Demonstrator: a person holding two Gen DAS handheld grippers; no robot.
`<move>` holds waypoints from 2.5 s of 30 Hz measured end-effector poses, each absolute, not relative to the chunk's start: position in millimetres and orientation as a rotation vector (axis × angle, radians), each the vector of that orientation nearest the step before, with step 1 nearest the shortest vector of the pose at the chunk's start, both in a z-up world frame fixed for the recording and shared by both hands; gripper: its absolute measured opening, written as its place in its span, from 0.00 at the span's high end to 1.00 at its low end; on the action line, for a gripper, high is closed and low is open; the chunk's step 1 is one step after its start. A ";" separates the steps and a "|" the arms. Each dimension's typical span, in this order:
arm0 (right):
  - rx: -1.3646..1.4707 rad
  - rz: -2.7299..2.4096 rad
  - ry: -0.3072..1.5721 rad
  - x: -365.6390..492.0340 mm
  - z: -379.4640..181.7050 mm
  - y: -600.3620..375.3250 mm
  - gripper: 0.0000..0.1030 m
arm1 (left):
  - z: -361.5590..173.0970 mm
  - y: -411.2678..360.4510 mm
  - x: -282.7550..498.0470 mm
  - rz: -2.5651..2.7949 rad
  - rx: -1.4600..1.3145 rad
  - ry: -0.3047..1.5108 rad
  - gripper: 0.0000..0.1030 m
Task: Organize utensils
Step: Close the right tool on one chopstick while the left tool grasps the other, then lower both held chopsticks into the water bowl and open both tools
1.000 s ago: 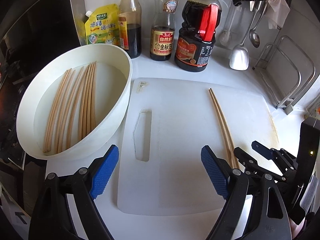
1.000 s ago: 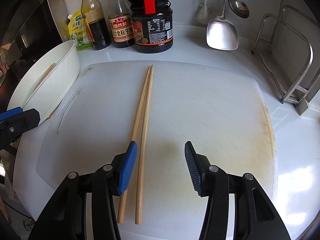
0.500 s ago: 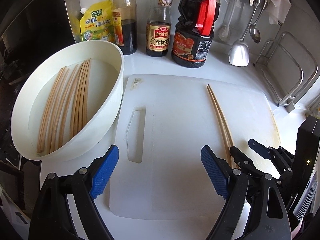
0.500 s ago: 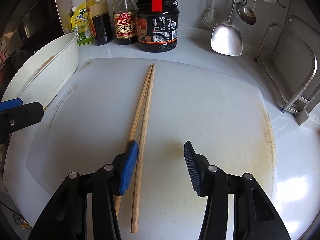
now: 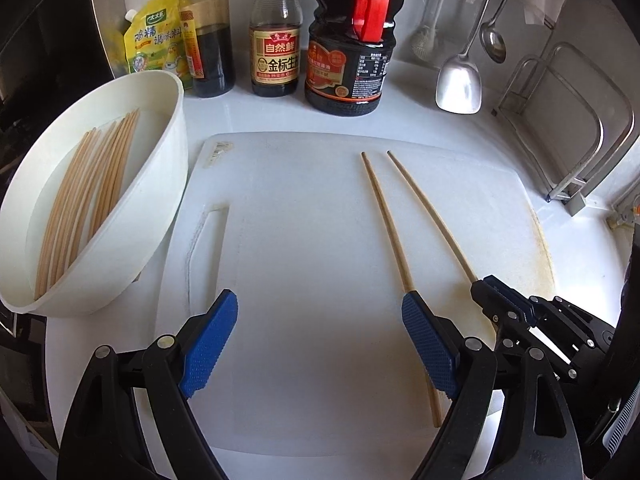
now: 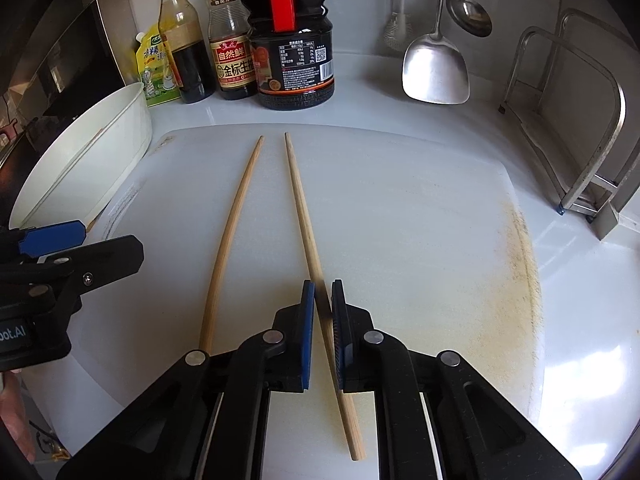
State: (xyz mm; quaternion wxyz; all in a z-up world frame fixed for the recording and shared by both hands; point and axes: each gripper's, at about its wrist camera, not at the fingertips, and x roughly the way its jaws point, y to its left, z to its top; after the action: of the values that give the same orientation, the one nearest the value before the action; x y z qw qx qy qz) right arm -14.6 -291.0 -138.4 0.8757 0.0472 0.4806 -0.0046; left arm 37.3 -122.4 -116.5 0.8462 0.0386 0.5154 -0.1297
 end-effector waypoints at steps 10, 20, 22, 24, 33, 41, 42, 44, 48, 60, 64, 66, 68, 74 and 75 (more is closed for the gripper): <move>0.103 -0.042 0.997 -23.7 -139.9 -318.9 0.92 | -125.9 -142.8 38.2 -0.279 0.085 1.099 0.20; 0.134 -0.075 0.987 -31.8 -141.8 -347.1 0.92 | -130.3 -159.7 37.9 -0.278 0.092 1.093 0.20; 0.137 -0.068 0.989 -32.1 -141.6 -349.3 0.92 | -131.5 -163.0 37.9 -0.278 0.094 1.090 0.20; 0.147 -0.054 0.982 -33.1 -140.6 -351.9 0.81 | -131.7 -165.5 37.8 -0.272 0.095 1.086 0.20; 0.091 -0.035 0.974 -28.9 -143.8 -353.3 0.66 | -145.6 -176.1 38.9 -0.254 0.119 1.103 0.19; 0.049 -0.019 0.961 -25.5 -144.7 -347.8 0.66 | -148.9 -181.1 35.0 -0.236 0.145 1.063 0.21; 0.051 -0.016 0.960 -25.3 -144.7 -347.6 0.67 | -148.7 -182.1 34.2 -0.238 0.146 1.059 0.25; 0.051 -0.008 0.958 -25.0 -144.7 -347.5 0.69 | -147.4 -183.8 32.4 -0.247 0.148 1.052 0.33; 0.033 0.009 0.960 -23.8 -143.8 -343.5 0.91 | -143.4 -188.7 30.1 -0.274 0.158 1.039 0.69; 0.123 0.000 0.974 -30.6 -128.9 -335.6 0.94 | -125.6 -165.8 31.7 -0.348 0.116 1.051 0.93; 0.163 0.009 0.957 -30.9 -109.6 -319.3 0.94 | -98.8 -140.7 35.3 -0.354 0.086 1.014 0.93; 0.172 0.020 0.935 -28.9 -95.5 -305.9 0.94 | -84.0 -123.7 37.6 -0.346 0.079 0.993 0.93; 0.189 0.039 0.910 -24.6 -80.4 -291.4 0.94 | -71.4 -105.2 41.0 -0.328 0.079 0.978 0.93; 0.195 0.120 0.841 8.5 -41.9 -231.6 0.94 | -42.1 -31.6 57.0 -0.252 0.055 0.941 0.93; 0.189 0.137 0.834 16.2 -37.7 -219.2 0.94 | -38.4 -19.0 59.8 -0.242 0.049 0.934 0.93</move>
State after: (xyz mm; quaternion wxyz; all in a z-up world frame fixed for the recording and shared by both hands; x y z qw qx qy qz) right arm 16.2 -219.2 -37.7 0.9077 0.0917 0.4039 0.0665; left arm 59.8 -19.0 -38.4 0.8857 0.0234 0.4489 -0.1164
